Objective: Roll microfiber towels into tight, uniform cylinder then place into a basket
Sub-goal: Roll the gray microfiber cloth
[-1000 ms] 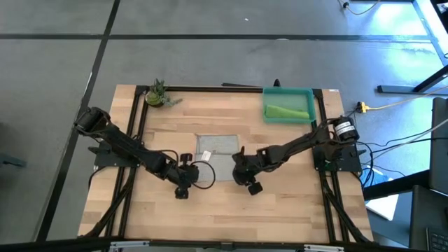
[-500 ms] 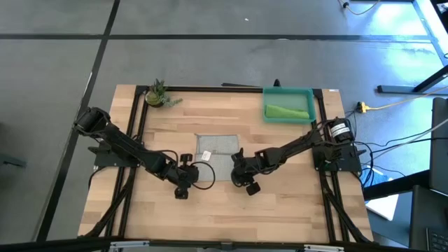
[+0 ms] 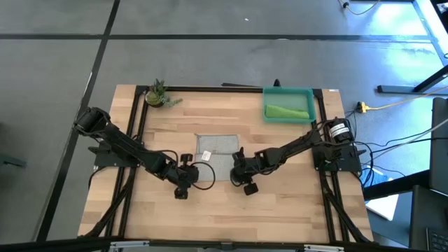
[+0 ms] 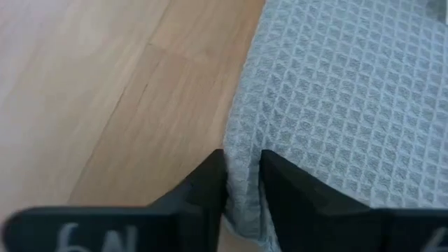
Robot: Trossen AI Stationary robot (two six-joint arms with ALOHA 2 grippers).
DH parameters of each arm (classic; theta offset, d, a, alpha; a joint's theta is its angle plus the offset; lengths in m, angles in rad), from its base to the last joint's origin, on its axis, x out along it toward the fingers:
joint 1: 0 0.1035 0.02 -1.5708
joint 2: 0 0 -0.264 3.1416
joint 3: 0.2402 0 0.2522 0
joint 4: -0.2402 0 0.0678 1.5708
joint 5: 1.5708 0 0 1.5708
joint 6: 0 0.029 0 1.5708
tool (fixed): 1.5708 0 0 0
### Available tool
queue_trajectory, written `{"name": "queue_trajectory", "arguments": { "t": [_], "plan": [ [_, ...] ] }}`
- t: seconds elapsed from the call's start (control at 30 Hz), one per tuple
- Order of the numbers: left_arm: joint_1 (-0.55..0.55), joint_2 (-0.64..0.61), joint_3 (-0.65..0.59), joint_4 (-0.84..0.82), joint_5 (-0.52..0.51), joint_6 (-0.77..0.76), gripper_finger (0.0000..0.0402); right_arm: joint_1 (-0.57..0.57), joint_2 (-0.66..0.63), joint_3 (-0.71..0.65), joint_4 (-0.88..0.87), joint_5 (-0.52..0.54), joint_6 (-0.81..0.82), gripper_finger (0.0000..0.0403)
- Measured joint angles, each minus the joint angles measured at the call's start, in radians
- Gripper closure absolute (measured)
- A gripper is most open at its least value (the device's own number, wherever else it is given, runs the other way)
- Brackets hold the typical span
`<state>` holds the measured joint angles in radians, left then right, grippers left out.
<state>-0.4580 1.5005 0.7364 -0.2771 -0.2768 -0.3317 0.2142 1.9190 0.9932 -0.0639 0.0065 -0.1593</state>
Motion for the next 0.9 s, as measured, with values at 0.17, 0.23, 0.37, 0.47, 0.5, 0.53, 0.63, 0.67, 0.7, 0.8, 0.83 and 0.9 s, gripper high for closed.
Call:
{"name": "queue_trajectory", "arguments": {
  "t": [0.17,0.23,0.37,0.47,0.5,0.53,0.63,0.67,0.7,0.8,0.83,0.9],
  "plan": [
    [0.0,0.0,0.0,0.0,0.0,0.003,0.0307,-0.002,0.001,-0.001,-0.001,0.011,0.001,0.0372],
    [0.0,0.0,0.0,0.0,0.0,0.003,0.0307,-0.002,0.001,-0.001,-0.001,0.012,-0.002,0.039],
    [0.0,0.0,0.0,0.0,0.0,0.003,0.0307,-0.003,-0.007,0.002,-0.002,0.004,-0.004,0.0389],
    [0.0,0.0,0.0,0.0,0.0,0.003,0.0307,-0.004,-0.019,0.009,-0.017,-0.002,-0.007,0.0394],
    [0.0,0.0,0.0,0.0,0.0,0.003,0.0307,-0.004,-0.028,0.011,-0.031,-0.003,-0.007,0.0394],
    [0.0,0.0,0.0,0.0,0.0,0.003,0.0307,-0.004,-0.032,0.017,-0.048,-0.01,-0.007,0.0394],
    [0.0,0.0,0.0,-0.001,0.0,0.003,0.0307,-0.014,-0.041,0.046,-0.072,-0.044,-0.006,0.0394],
    [0.001,0.0,0.001,-0.001,0.0,0.003,0.0307,-0.019,-0.044,0.054,-0.072,-0.049,-0.004,0.0394],
    [0.002,0.0,0.001,-0.002,-0.001,0.003,0.0307,-0.024,-0.044,0.059,-0.071,-0.049,-0.005,0.0394],
    [0.005,0.0,0.001,0.001,-0.002,-0.002,0.0308,-0.046,-0.044,0.064,-0.081,-0.049,-0.008,0.0394],
    [0.006,0.0,0.001,0.001,0.004,-0.013,0.0308,-0.053,-0.044,0.066,-0.078,-0.049,-0.011,0.0394],
    [0.006,0.0,0.001,0.001,0.007,-0.026,0.0308,-0.065,-0.044,0.068,-0.078,-0.05,-0.011,0.0394]
  ]
}}
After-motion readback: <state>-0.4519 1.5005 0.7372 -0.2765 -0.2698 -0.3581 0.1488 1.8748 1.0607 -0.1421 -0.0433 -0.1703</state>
